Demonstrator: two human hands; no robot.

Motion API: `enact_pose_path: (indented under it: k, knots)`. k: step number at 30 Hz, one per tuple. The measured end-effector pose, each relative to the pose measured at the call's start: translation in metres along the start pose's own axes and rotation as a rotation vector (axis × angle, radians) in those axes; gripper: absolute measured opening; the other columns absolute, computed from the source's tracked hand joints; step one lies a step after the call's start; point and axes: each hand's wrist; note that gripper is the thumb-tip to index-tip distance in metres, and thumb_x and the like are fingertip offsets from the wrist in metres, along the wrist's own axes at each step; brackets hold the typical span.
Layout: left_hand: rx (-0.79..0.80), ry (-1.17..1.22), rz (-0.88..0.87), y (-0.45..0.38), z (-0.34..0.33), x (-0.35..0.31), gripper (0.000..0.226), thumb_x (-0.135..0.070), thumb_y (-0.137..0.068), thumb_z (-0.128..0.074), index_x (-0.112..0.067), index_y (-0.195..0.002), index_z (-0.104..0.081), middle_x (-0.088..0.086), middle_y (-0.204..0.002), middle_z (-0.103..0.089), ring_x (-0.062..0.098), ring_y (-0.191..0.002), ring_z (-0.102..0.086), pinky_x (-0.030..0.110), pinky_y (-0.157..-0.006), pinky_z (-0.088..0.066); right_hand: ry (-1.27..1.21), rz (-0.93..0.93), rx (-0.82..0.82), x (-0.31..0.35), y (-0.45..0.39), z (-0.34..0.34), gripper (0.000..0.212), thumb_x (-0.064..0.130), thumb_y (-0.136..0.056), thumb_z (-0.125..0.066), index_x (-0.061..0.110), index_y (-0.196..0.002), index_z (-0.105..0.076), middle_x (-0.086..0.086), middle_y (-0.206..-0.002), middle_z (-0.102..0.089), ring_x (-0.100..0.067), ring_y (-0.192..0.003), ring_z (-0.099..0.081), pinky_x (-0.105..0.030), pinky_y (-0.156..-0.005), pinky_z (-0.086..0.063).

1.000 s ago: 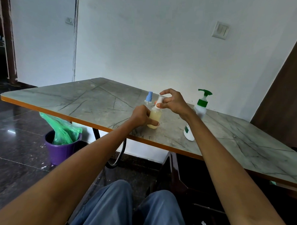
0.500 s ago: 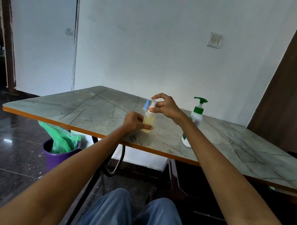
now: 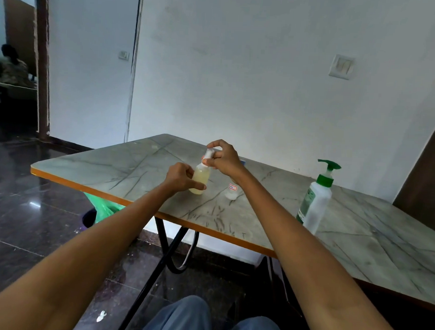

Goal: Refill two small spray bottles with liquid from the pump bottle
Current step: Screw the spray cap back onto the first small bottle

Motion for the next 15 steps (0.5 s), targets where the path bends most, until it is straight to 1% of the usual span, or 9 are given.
enact_pose_path:
  k: [3, 5, 8, 12, 15]
  knots:
    - [-0.007, 0.010, 0.027, -0.013, 0.000, 0.007, 0.049, -0.024, -0.064, -0.083, 0.001, -0.102, -0.063, 0.011, -0.098, -0.059, 0.018, -0.086, -0.051, 0.017, -0.063, -0.040, 0.060, -0.012, 0.036, 0.002, -0.019, -0.010, 0.044, 0.003, -0.079, -0.071, 0.010, -0.117, -0.051, -0.015, -0.122, -0.060, -0.027, -0.108, -0.060, -0.031, -0.086, -0.051]
    - [-0.017, 0.008, 0.033, -0.023, -0.002, 0.011, 0.049, -0.023, -0.065, -0.082, 0.001, -0.103, -0.062, 0.014, -0.105, -0.061, 0.018, -0.087, -0.051, 0.017, -0.063, -0.040, 0.080, -0.026, 0.048, 0.003, -0.029, -0.014, 0.046, 0.003, -0.079, -0.070, 0.011, -0.120, -0.050, -0.015, -0.126, -0.057, -0.029, -0.113, -0.057, -0.032, -0.088, -0.051]
    - [-0.022, -0.017, 0.037, -0.033, -0.001, 0.013, 0.051, -0.025, -0.066, -0.082, 0.001, -0.105, -0.062, 0.015, -0.110, -0.062, 0.017, -0.087, -0.050, 0.016, -0.060, -0.037, 0.084, -0.043, 0.053, 0.004, -0.038, -0.017, 0.049, 0.002, -0.080, -0.069, 0.010, -0.123, -0.048, -0.015, -0.130, -0.052, -0.028, -0.115, -0.056, -0.029, -0.083, -0.052]
    - [-0.033, -0.032, 0.039, -0.040, -0.001, 0.015, 0.052, -0.028, -0.068, -0.080, 0.000, -0.108, -0.062, 0.015, -0.112, -0.061, 0.017, -0.087, -0.048, 0.015, -0.057, -0.033, 0.074, -0.057, 0.048, 0.006, -0.044, -0.019, 0.049, 0.002, -0.080, -0.069, 0.010, -0.124, -0.047, -0.015, -0.131, -0.051, -0.028, -0.115, -0.056, -0.025, -0.075, -0.051]
    - [-0.039, -0.044, 0.048, -0.042, -0.001, 0.016, 0.052, -0.028, -0.068, -0.080, 0.001, -0.108, -0.062, 0.015, -0.112, -0.062, 0.020, -0.089, -0.051, 0.014, -0.057, -0.033, 0.066, -0.074, 0.044, 0.007, -0.044, -0.020, 0.052, 0.003, -0.080, -0.069, 0.010, -0.126, -0.045, -0.015, -0.132, -0.050, -0.028, -0.115, -0.055, -0.019, -0.068, -0.050]
Point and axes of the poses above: each hand's wrist, its own y-axis away from the middle knuckle, its own z-axis out of the back of the hand, x = y × z
